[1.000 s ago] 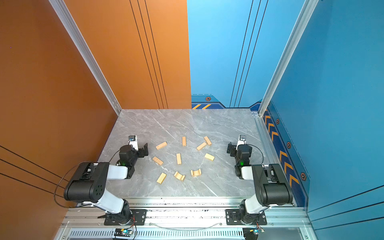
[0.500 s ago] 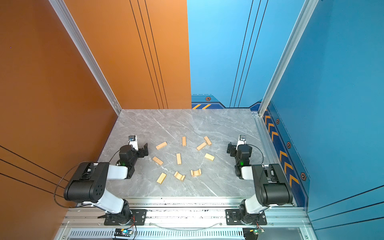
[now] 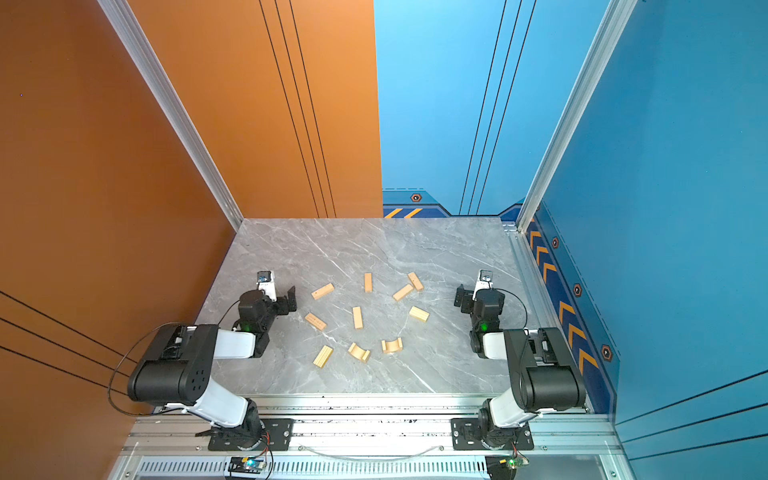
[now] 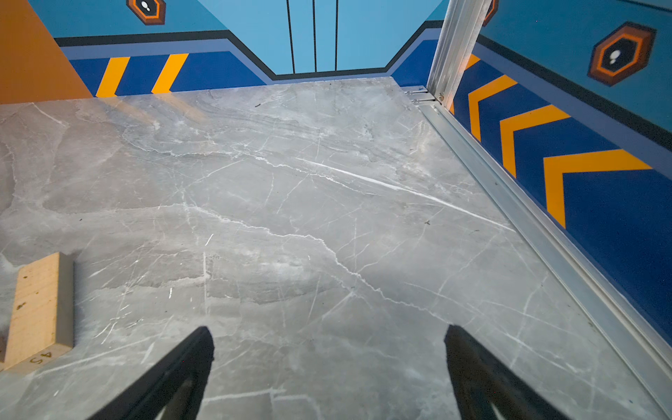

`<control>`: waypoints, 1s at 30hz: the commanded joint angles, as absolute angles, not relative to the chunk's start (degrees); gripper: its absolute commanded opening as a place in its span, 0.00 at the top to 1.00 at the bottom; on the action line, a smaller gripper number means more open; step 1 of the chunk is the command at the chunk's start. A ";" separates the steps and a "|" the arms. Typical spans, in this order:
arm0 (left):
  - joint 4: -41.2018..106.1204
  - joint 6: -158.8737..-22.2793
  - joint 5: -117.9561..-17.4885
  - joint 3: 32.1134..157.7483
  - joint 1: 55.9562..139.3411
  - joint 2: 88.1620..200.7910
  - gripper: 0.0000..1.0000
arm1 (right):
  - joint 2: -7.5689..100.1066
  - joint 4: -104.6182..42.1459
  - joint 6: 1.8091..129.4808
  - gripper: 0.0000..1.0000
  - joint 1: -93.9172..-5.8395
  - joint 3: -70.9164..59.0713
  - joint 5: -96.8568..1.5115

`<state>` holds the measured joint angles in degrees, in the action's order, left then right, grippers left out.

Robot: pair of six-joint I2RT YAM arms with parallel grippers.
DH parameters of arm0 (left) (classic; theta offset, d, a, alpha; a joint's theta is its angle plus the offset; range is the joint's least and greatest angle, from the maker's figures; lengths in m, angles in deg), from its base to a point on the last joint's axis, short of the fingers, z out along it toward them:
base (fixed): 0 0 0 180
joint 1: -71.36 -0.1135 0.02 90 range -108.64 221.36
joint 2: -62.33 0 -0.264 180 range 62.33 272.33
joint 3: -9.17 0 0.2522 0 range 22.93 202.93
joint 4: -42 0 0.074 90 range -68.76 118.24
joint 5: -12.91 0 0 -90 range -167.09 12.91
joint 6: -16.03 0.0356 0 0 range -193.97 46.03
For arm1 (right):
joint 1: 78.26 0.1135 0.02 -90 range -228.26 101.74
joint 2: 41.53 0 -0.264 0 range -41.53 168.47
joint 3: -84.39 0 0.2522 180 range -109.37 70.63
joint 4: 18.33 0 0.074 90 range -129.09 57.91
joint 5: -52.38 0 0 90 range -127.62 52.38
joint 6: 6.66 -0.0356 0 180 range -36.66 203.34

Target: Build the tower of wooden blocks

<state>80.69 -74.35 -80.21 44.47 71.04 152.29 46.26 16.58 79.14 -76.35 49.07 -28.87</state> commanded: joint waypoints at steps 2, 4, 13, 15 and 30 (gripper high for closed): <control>80.20 -73.62 -80.39 45.08 71.66 151.82 0.02 | 46.18 16.69 80.01 0.00 -76.61 48.37 -29.64; 80.22 -73.46 -80.35 45.08 71.71 151.98 0.02 | 46.18 16.70 80.05 0.00 -76.51 48.35 -29.51; 80.10 -73.60 -79.91 45.10 71.47 151.91 0.02 | 46.24 16.52 80.09 0.00 -76.57 48.32 -29.58; 80.17 -73.60 -79.91 45.09 71.53 151.95 0.02 | 46.19 16.52 79.93 0.00 -76.83 48.30 -30.11; 80.01 -73.62 -79.81 45.12 71.45 151.97 0.02 | 46.18 15.68 80.14 0.00 -77.43 47.89 -32.70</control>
